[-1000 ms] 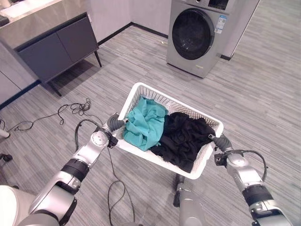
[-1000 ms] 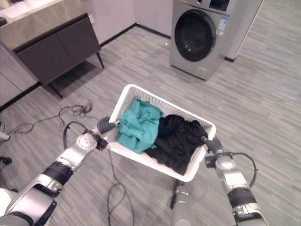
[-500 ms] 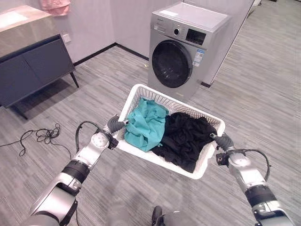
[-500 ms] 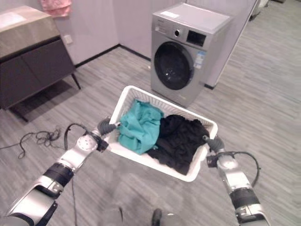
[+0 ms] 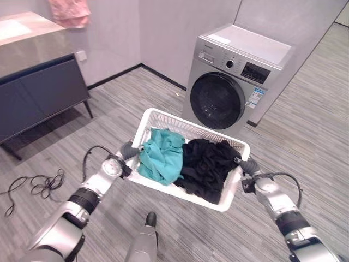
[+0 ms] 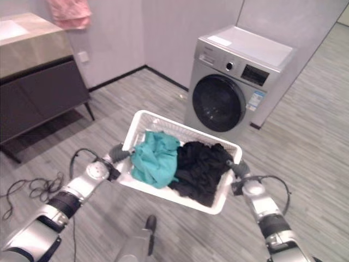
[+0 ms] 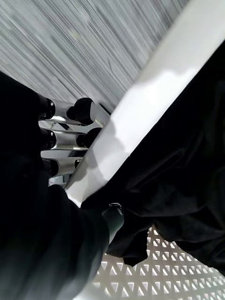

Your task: Grab the laundry basket,head to the washer,open it,put in the laundry and shut it.

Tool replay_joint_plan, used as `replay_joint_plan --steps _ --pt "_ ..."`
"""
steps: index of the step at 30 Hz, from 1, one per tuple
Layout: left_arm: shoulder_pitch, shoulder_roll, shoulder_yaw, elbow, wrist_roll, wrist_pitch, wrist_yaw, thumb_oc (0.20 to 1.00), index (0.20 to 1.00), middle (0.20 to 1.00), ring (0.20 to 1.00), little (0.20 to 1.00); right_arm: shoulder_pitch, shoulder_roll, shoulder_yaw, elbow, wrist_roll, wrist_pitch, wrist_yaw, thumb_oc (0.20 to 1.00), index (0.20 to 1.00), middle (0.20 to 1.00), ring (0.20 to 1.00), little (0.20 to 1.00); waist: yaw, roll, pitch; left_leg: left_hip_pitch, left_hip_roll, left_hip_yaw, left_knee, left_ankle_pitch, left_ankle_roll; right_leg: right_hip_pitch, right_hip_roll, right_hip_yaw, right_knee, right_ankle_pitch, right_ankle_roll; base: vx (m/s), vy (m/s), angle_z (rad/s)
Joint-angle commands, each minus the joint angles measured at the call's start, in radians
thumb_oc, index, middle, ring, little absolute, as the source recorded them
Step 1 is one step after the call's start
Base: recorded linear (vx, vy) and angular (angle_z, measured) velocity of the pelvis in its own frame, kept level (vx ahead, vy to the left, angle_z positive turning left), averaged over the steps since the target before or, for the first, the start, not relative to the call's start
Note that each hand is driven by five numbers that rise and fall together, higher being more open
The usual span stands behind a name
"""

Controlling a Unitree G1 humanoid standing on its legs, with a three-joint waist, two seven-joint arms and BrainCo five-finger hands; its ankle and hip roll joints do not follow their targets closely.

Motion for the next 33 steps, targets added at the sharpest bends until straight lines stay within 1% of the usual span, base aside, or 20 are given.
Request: replay_joint_plan --steps 1,2,3,4,7,10,12,16,17,19,22,23,24,26,27,28,29,30,31,33 --pt "-0.146 0.01 0.064 -0.062 -0.026 -0.071 0.053 0.2 0.2 0.2 0.2 0.2 -0.145 -0.103 -0.046 -0.023 -0.022 -0.082 0.005 0.2 0.2 0.2 0.2 0.2 0.002 0.061 -0.012 0.16 0.015 0.038 -0.022 -0.128 0.068 -0.138 0.072 -0.128 0.112 0.339 0.0 0.21 0.182 -0.23" --pt "-0.146 0.01 0.065 -0.063 -0.026 -0.07 0.053 0.2 0.2 0.2 0.2 0.2 -0.146 -0.103 -0.045 -0.023 -0.022 -0.082 0.005 0.2 0.2 0.2 0.2 0.2 0.004 0.062 -0.013 0.158 0.017 0.04 -0.025 -0.125 0.068 -0.143 0.074 -0.126 0.113 0.34 -0.001 0.42 0.336 -0.29" --pt "-0.149 0.023 0.066 -0.063 -0.032 -0.065 0.054 0.2 0.2 0.2 0.2 0.2 -0.146 -0.103 -0.052 -0.018 -0.032 -0.075 0.008 0.2 0.2 0.2 0.2 0.2 -0.003 0.089 -0.012 0.218 0.016 0.06 -0.047 -0.145 0.083 -0.195 0.015 -0.189 0.182 0.356 0.004 0.32 0.216 -0.41" --pt "-0.152 0.026 0.068 -0.07 -0.032 -0.062 0.055 0.2 0.2 0.2 0.2 0.2 -0.14 -0.107 -0.062 -0.022 -0.033 -0.071 0.008 0.2 0.2 0.2 0.2 0.2 -0.006 0.097 -0.009 0.241 0.009 0.065 -0.058 -0.152 0.084 -0.21 -0.016 -0.22 0.173 0.337 -0.002 0.43 0.241 -0.53" --pt "-0.152 0.028 0.069 -0.081 -0.029 -0.059 0.051 0.2 0.2 0.2 0.2 0.2 -0.128 -0.117 -0.076 -0.035 -0.036 -0.066 0.012 0.2 0.2 0.2 0.2 0.2 -0.023 0.104 -0.003 0.272 -0.003 0.048 -0.066 -0.163 0.081 -0.231 -0.021 -0.255 0.107 0.297 -0.015 0.23 0.04 -0.21" --pt "-0.131 0.042 0.079 -0.093 -0.02 -0.056 0.033 0.2 0.2 0.2 0.2 0.2 -0.11 -0.123 -0.093 -0.045 -0.034 -0.067 0.022 0.2 0.2 0.2 0.2 0.2 -0.027 0.109 -0.004 0.306 -0.005 0.052 -0.051 -0.21 0.068 -0.219 -0.02 -0.28 -0.111 0.223 -0.043 0.24 -0.056 0.29" --pt "-0.114 0.046 0.094 -0.1 -0.023 -0.057 0.029 0.2 0.2 0.2 0.2 0.2 -0.101 -0.135 -0.1 -0.049 -0.03 -0.066 0.026 0.2 0.2 0.2 0.2 0.2 -0.024 0.115 -0.008 0.328 0.003 0.052 -0.05 -0.232 0.049 -0.238 -0.024 -0.248 -0.277 0.221 -0.05 0.27 -0.142 -0.2" --pt "-0.113 0.045 0.105 -0.099 -0.018 -0.062 0.032 0.2 0.2 0.2 0.2 0.2 -0.087 -0.159 -0.114 -0.062 -0.035 -0.062 0.034 0.2 0.2 0.2 0.2 0.2 -0.04 0.117 -0.011 0.349 0.008 0.044 -0.057 -0.253 0.039 -0.267 -0.037 -0.17 -0.452 0.293 -0.03 0.23 -0.137 -0.08" --pt "-0.118 0.044 0.107 -0.096 -0.009 -0.066 0.033 0.2 0.2 0.2 0.2 0.2 -0.083 -0.175 -0.121 -0.068 -0.037 -0.059 0.039 0.2 0.2 0.2 0.2 0.2 -0.047 0.113 -0.01 0.365 0.008 0.043 -0.06 -0.27 0.033 -0.275 -0.042 -0.122 -0.554 0.338 -0.011 0.25 -0.177 -0.07" --pt "-0.123 0.044 0.107 -0.084 0.001 -0.072 0.034 0.2 0.2 0.2 0.2 0.2 -0.09 -0.183 -0.122 -0.073 -0.033 -0.058 0.044 0.2 0.2 0.2 0.2 0.2 -0.053 0.111 -0.011 0.387 0.013 0.051 -0.064 -0.284 0.025 -0.284 -0.05 -0.126 -0.605 0.372 0.003 0.26 -0.171 -0.02" --pt "-0.148 0.05 0.1 -0.071 0.002 -0.076 0.036 0.2 0.2 0.2 0.2 0.2 -0.094 -0.204 -0.121 -0.097 -0.032 -0.055 0.056 0.2 0.2 0.2 0.2 0.2 -0.061 0.098 -0.022 0.403 0.017 0.052 -0.065 -0.302 0.012 -0.257 -0.043 -0.136 -0.641 0.374 0.005 0.27 -0.217 0.03" --pt "-0.155 0.051 0.099 -0.07 0.001 -0.079 0.033 0.2 0.2 0.2 0.2 0.2 -0.092 -0.215 -0.127 -0.116 -0.035 -0.058 0.058 0.2 0.2 0.2 0.2 0.2 -0.067 0.088 -0.03 0.41 0.022 0.046 -0.054 -0.314 0.004 -0.249 -0.032 -0.124 -0.63 0.371 0.001 0.31 -0.281 0.04" --pt "-0.163 0.062 0.094 -0.075 0.005 -0.082 0.037 0.2 0.2 0.2 0.2 0.2 -0.078 -0.248 -0.143 -0.142 -0.034 -0.064 0.056 0.2 0.2 0.2 0.2 0.2 -0.081 0.08 -0.04 0.429 0.057 0.032 -0.03 -0.317 -0.017 -0.249 0.0 -0.109 -0.593 0.355 -0.009 0.43 -0.405 0.02" --pt "-0.169 0.076 0.104 -0.091 0.009 -0.086 0.041 0.2 0.2 0.2 0.2 0.2 -0.077 -0.278 -0.151 -0.164 -0.031 -0.07 0.053 0.2 0.2 0.2 0.2 0.2 -0.085 0.075 -0.051 0.427 0.107 0.024 0.034 -0.277 -0.045 -0.229 0.037 -0.126 -0.582 0.329 -0.03 0.33 -0.39 -0.13" --pt "-0.178 0.084 0.103 -0.1 0.01 -0.087 0.041 0.2 0.2 0.2 0.2 0.2 -0.083 -0.291 -0.151 -0.174 -0.027 -0.072 0.051 0.2 0.2 0.2 0.2 0.2 -0.082 0.072 -0.051 0.395 0.136 0.022 0.109 -0.231 -0.057 -0.209 0.059 -0.14 -0.591 0.313 -0.048 0.14 -0.256 0.05" --pt "-0.179 0.084 0.103 -0.1 0.01 -0.087 0.041 0.2 0.2 0.2 0.2 0.2 -0.083 -0.291 -0.152 -0.174 -0.027 -0.072 0.051 0.2 0.2 0.2 0.2 0.2 -0.085 0.074 -0.051 0.386 0.14 0.017 0.122 -0.235 -0.06 -0.209 0.063 -0.144 -0.593 0.314 -0.051 0.15 -0.436 0.16" --pt "-0.202 0.1 0.1 -0.111 -0.001 -0.085 0.047 0.2 0.2 0.2 0.2 0.2 -0.091 -0.318 -0.152 -0.186 -0.012 -0.076 0.039 0.2 0.2 0.2 0.2 0.2 -0.078 0.055 -0.039 0.29 0.189 0.002 0.324 -0.137 -0.062 -0.164 0.101 -0.145 -0.616 0.283 -0.098 0.07 -0.306 0.12" --pt "-0.205 0.101 0.099 -0.112 -0.001 -0.085 0.047 0.2 0.2 0.2 0.2 0.2 -0.093 -0.318 -0.153 -0.185 -0.011 -0.076 0.038 0.2 0.2 0.2 0.2 0.2 -0.081 0.058 -0.038 0.278 0.193 -0.005 0.341 -0.141 -0.064 -0.166 0.106 -0.148 -0.617 0.284 -0.101 0.14 -0.568 -0.01" --pt "-0.226 0.105 0.103 -0.126 -0.011 -0.084 0.059 0.2 0.2 0.2 0.2 0.2 -0.093 -0.34 -0.157 -0.21 -0.003 -0.079 0.029 0.2 0.2 0.2 0.2 0.2 -0.071 0.044 -0.01 0.198 0.224 -0.021 0.528 -0.094 -0.049 -0.123 0.157 -0.137 -0.628 0.25 -0.153 0.06 -0.376 -0.09" --pt "-0.24 0.095 0.108 -0.132 -0.024 -0.085 0.066 0.2 0.2 0.2 0.2 0.2 -0.104 -0.343 -0.157 -0.228 0.004 -0.085 0.024 0.2 0.2 0.2 0.2 0.2 -0.068 0.034 0.003 0.151 0.242 -0.026 0.645 -0.058 -0.051 -0.087 0.189 -0.125 -0.638 0.225 -0.176 0.13 -0.327 -0.02"
